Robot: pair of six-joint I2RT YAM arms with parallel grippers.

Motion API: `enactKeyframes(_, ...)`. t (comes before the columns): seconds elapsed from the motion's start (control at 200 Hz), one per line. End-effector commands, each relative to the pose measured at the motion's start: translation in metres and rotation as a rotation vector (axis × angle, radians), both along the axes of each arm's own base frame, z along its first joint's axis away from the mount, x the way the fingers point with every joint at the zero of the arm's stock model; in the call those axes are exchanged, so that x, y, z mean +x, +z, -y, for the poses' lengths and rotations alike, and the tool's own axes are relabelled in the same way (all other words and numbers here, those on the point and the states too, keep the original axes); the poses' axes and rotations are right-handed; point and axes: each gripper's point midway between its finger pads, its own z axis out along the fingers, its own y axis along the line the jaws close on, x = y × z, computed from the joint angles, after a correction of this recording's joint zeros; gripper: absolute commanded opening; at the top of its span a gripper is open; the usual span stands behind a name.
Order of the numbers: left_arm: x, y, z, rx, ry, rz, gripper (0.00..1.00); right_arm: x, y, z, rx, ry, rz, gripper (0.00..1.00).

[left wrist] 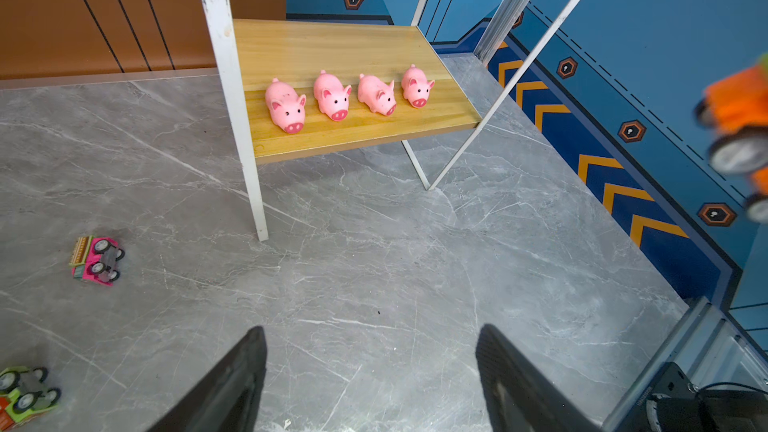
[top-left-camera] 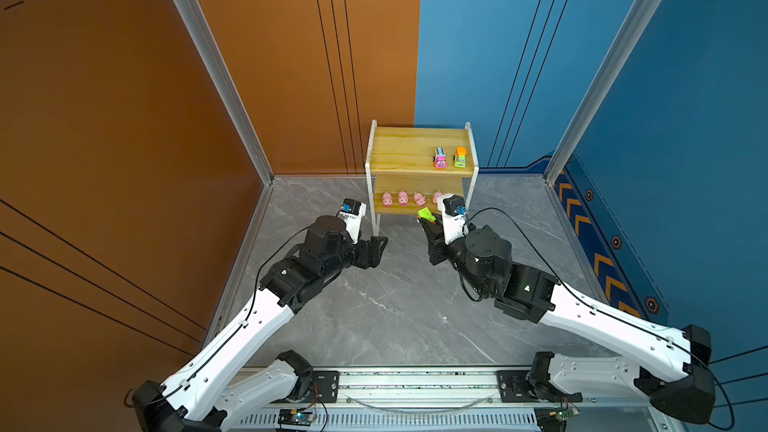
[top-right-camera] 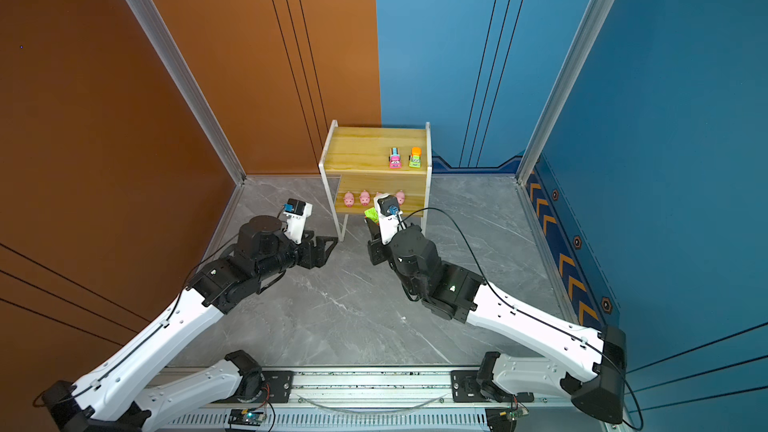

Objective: Place and organize the plastic toys onto the shelf
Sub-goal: 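Carry the dump truck over the top tier and lower it beside the bus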

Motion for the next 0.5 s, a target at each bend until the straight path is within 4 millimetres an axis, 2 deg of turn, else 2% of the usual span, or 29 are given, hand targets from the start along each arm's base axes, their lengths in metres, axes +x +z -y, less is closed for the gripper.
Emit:
enactKeyframes(0.0, 0.000, 0.007, -0.007, 0.030, 0.019, 0.030, 0.80, 0.017, 0.013, 0.008, -0.058, -0.083, -0.018, 0.21)
enactKeyframes(0.205, 0.000, 0.005, -0.010, 0.052, 0.021, 0.041, 0.80, 0.054, 0.042, 0.003, -0.042, -0.181, -0.024, 0.21)
enactKeyframes(0.4, 0.000, 0.003, -0.014, 0.088, 0.023, 0.060, 0.80, 0.086, 0.051, -0.003, -0.045, -0.273, -0.033, 0.21)
enactKeyframes(0.45, 0.000, 0.004, -0.016, 0.093, 0.023, 0.070, 0.81, 0.093, 0.045, -0.004, -0.059, -0.295, -0.044, 0.22)
enactKeyframes(0.465, -0.001, 0.004, -0.016, 0.094, 0.022, 0.073, 0.81, 0.094, 0.055, -0.004, -0.040, -0.299, -0.033, 0.21)
enactKeyframes(0.496, -0.001, 0.003, -0.016, 0.095, 0.020, 0.079, 0.81, 0.099, 0.056, -0.005, -0.039, -0.307, -0.033, 0.22)
